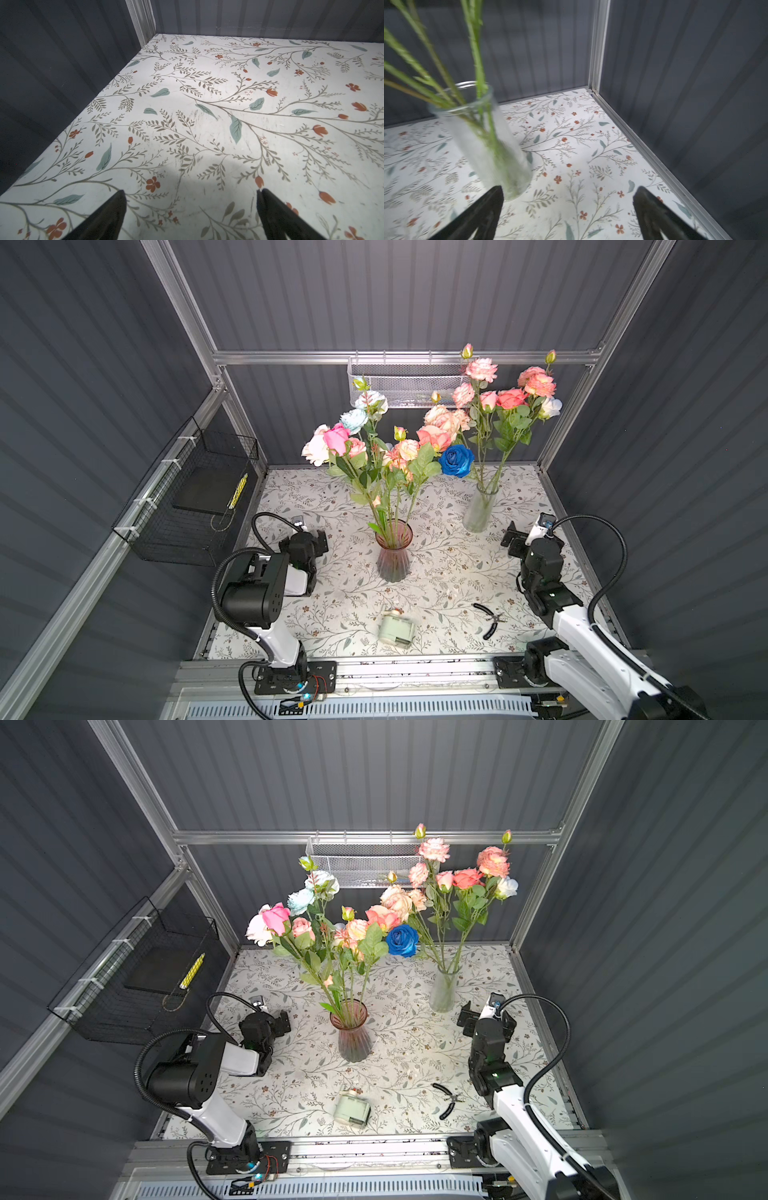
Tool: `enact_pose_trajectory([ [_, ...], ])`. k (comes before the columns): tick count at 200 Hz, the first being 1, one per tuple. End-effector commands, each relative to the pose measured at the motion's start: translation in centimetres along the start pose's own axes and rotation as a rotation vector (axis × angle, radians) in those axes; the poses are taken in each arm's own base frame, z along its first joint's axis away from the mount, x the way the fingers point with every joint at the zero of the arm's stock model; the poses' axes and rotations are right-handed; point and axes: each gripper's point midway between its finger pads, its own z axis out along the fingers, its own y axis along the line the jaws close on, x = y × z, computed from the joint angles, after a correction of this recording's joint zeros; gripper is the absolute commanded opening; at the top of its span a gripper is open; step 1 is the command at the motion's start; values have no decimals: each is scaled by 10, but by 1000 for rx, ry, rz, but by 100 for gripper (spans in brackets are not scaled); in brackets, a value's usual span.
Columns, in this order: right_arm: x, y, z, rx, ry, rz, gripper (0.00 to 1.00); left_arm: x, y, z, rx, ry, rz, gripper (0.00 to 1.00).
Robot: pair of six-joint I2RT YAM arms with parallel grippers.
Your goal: Arrange the flowers into the vase
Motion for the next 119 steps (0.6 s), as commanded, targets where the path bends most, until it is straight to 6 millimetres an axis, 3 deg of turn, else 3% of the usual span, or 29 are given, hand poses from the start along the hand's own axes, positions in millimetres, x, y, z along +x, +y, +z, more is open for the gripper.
enact_pose_trajectory([
  [1, 6, -2, 22, -25, -10, -13, 99, -13, -2, 3, -4, -37, 7, 100],
  [19, 22, 6, 32, -95, -14, 4, 99, -13, -1, 3, -4, -37, 8, 100],
  [49, 24, 22, 40, -176, -88, -26, 99, -12, -2, 3, -4, -36, 8, 100],
  [79, 48, 31, 56, -211, -44, -46, 99, -12, -1, 3, -5, -35, 8, 100],
  [119, 47, 20, 67, -189, 4, 14, 99, -11, -2, 3, -5, -31, 11, 100],
])
